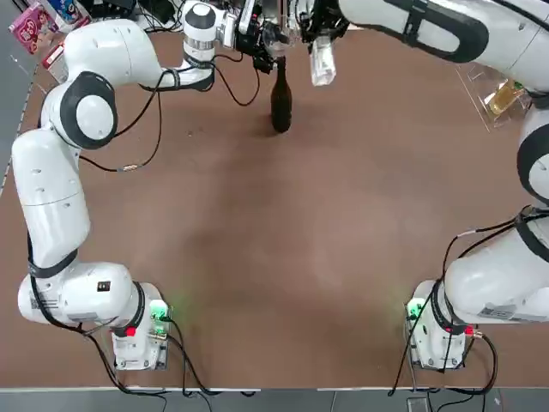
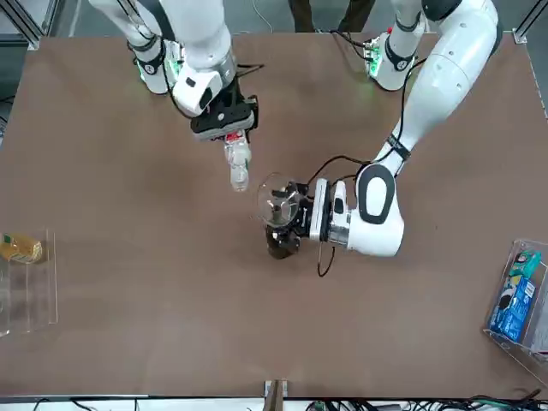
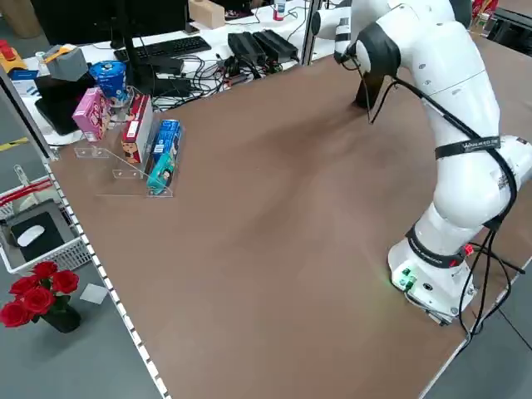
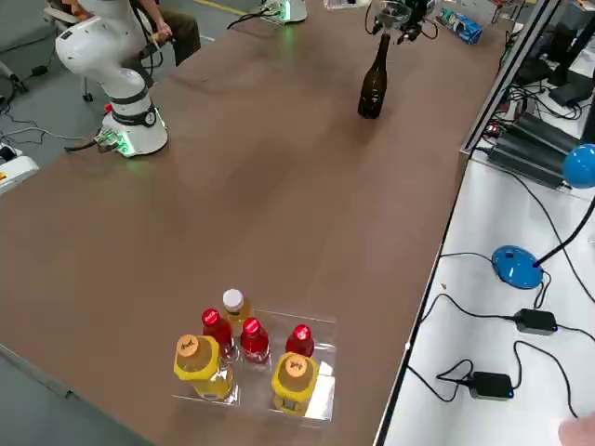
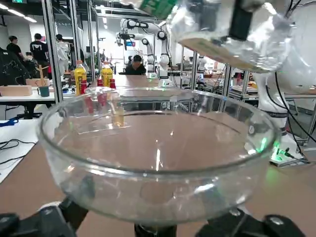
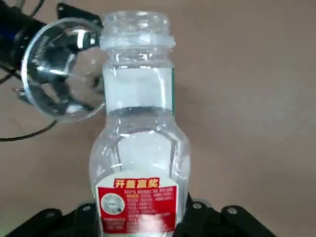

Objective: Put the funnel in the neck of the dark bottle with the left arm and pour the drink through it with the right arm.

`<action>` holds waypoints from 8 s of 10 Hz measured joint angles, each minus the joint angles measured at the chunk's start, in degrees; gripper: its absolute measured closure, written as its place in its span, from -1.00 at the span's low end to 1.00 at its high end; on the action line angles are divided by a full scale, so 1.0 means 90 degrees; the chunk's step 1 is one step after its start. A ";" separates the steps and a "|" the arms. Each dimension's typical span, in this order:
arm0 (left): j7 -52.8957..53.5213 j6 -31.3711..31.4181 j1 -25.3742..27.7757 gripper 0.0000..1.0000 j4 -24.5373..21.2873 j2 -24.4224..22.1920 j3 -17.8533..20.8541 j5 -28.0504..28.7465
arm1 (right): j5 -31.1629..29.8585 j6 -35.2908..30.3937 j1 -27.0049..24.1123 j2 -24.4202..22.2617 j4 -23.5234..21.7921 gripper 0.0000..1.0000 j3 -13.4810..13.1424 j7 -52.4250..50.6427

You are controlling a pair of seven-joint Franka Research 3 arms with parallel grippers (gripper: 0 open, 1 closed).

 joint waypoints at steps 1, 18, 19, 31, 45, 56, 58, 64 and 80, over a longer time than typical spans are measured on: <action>0.0009 0.0002 0.0046 -1.00 0.0002 -0.0004 -0.0001 0.0100 | 0.0385 0.0013 -0.0008 -0.0165 0.0005 -0.05 -0.0414 -0.0653; -0.9483 -0.2012 0.2050 -1.00 -0.0309 -0.3405 0.0414 0.6267 | 0.6615 0.0719 -0.0036 -0.2051 -0.3441 -0.07 -0.7054 -1.4803; -1.0454 -0.2141 0.2036 -1.00 -0.0311 -0.3595 0.0412 0.6273 | 0.7065 0.0741 -0.0036 -0.2044 -0.3776 -0.07 -0.7230 -1.5662; -1.3696 -0.3768 0.2388 -1.00 0.0052 -0.4268 0.0458 0.7217 | 0.9614 -0.2626 -0.0045 0.1289 -0.5021 -0.07 -0.8585 -2.1516; -1.3160 -0.3435 -0.0262 -0.94 -0.0745 -0.5520 0.3764 0.6821 | 0.9862 -0.2445 -0.0041 0.2128 -0.4790 -0.07 -0.8803 -2.1822; -1.3594 -0.3382 -0.0258 -0.95 -0.0581 -0.5325 0.3980 0.6821 | 1.0003 -0.2453 0.0009 0.2429 -0.4595 -0.30 -0.8794 -2.1873; -1.3594 -0.3382 -0.0263 -0.95 -0.0580 -0.5313 0.3978 0.6821 | 1.0004 -0.2463 0.0009 0.2438 -0.4581 -0.33 -0.8794 -2.1873; -1.3594 -0.3383 -0.0263 -0.96 -0.0580 -0.5290 0.3977 0.6821 | 1.0006 -0.2464 0.0012 0.2457 -0.4580 -0.89 -0.8794 -2.1873; -1.3601 -0.3383 -0.0278 -0.96 -0.0577 -0.5289 0.3951 0.6821 | 0.8746 -0.2943 0.0378 0.1497 -0.4308 -1.00 -1.0563 -2.0428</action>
